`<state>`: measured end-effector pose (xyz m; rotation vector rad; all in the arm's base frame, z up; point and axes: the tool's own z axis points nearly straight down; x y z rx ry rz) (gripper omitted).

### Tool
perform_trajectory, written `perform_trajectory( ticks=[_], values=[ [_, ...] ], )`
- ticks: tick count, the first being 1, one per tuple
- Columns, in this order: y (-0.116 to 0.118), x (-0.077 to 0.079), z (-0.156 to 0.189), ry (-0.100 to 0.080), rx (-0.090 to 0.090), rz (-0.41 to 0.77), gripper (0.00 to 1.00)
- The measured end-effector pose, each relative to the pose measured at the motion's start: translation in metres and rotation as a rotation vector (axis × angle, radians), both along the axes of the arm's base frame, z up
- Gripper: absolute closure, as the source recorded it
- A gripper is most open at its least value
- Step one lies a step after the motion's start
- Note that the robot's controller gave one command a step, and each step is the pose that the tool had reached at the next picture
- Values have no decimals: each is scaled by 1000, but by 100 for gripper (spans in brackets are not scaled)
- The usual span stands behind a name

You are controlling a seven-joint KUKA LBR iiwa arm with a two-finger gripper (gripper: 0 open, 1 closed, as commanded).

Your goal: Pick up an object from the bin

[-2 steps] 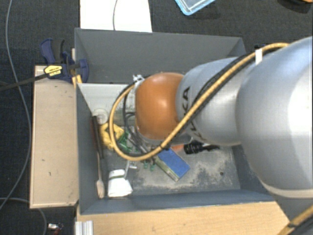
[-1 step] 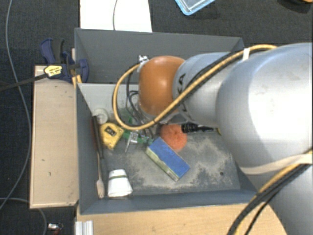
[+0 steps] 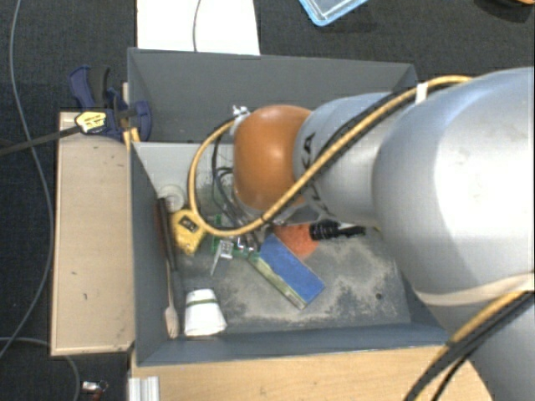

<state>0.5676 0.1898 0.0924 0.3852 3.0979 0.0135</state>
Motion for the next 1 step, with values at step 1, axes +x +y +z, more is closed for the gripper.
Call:
perform_trajectory(
  ticks=[1],
  values=[
    [-18,9,-17,-10,0,-59,0]
  ],
)
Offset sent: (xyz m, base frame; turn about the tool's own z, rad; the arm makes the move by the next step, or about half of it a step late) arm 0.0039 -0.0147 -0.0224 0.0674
